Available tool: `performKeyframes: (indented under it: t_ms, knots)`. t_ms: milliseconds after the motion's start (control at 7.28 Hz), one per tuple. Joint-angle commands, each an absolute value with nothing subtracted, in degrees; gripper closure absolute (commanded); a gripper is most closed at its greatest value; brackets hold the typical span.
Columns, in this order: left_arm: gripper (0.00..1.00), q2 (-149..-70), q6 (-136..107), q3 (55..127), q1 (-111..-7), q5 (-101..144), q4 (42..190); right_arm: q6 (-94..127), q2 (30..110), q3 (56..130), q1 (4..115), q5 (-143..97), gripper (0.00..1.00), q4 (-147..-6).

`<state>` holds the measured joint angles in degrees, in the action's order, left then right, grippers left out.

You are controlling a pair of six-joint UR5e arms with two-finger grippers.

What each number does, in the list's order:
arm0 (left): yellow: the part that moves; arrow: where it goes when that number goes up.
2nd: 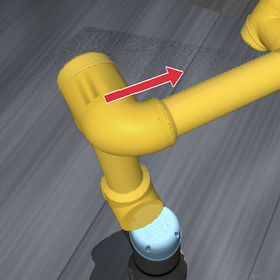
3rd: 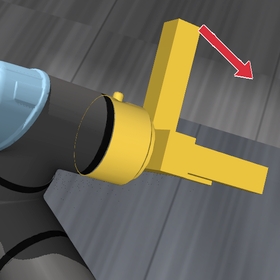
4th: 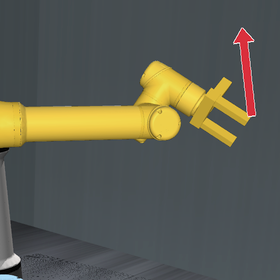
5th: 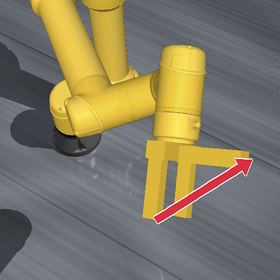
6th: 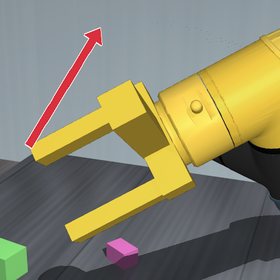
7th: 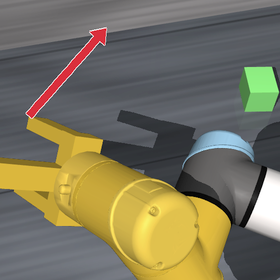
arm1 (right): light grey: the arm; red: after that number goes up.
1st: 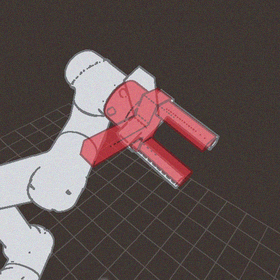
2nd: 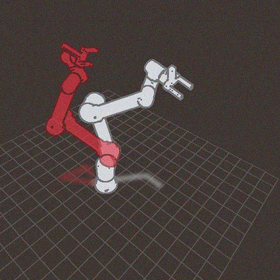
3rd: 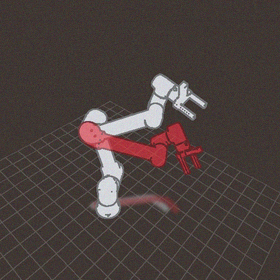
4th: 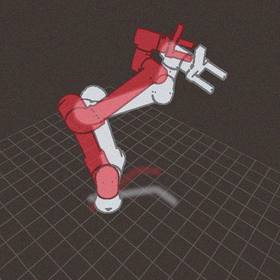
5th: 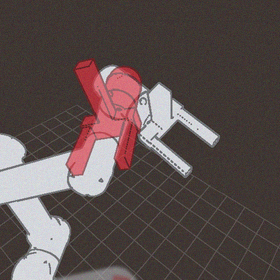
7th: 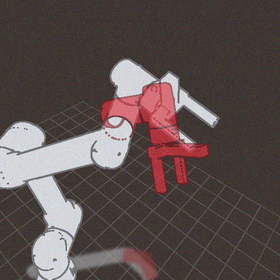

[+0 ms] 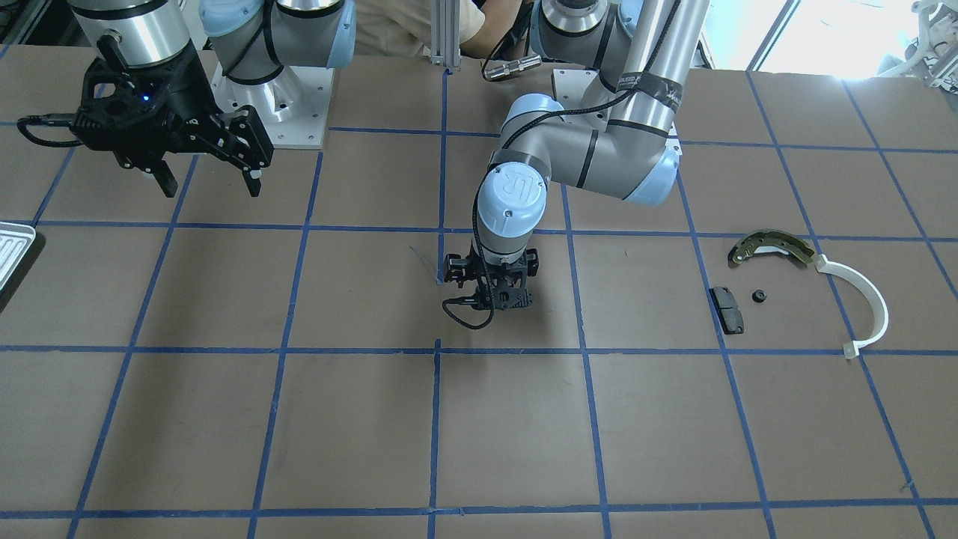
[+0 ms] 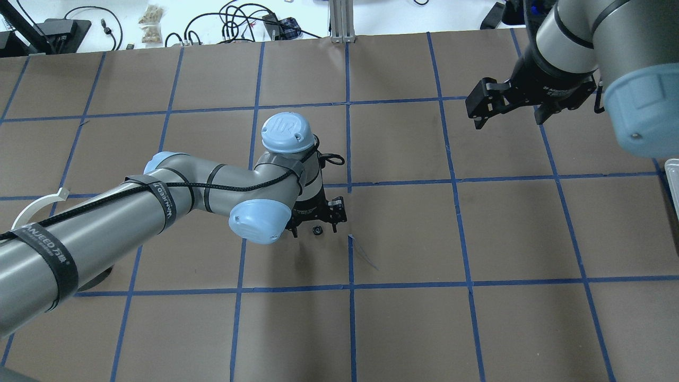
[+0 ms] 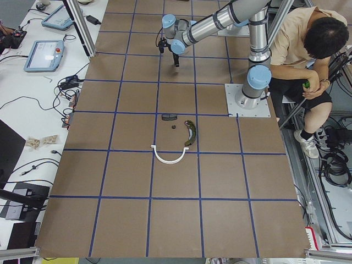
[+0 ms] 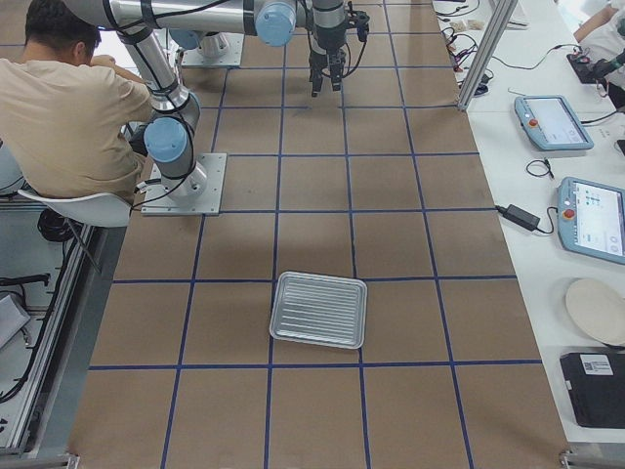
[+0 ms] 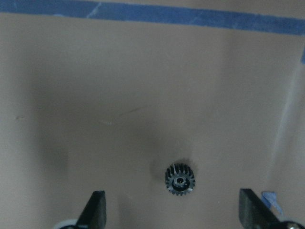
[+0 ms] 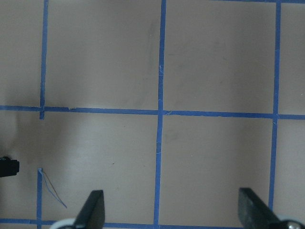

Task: Place bearing gear from tray to pile

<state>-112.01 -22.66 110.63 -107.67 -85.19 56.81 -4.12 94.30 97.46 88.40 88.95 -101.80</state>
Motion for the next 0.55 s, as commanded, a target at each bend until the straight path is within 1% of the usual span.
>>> performKeyframes:
  t_ms: [0,137,412]
  knots:
    - [0.32,-112.8,-22.9,110.5,-107.7,-84.6,56.4,-4.3,90.6,92.8,88.4,88.9,0.0,-102.2]
    - [0.34,-113.2,-22.9,110.5,-107.7,-84.6,55.7,-4.3,89.0,90.6,88.4,89.0,0.0,-101.7]
    - [0.48,-113.6,-22.8,110.3,-107.5,-84.6,55.5,-4.4,88.8,90.2,88.4,88.9,0.0,-101.9]
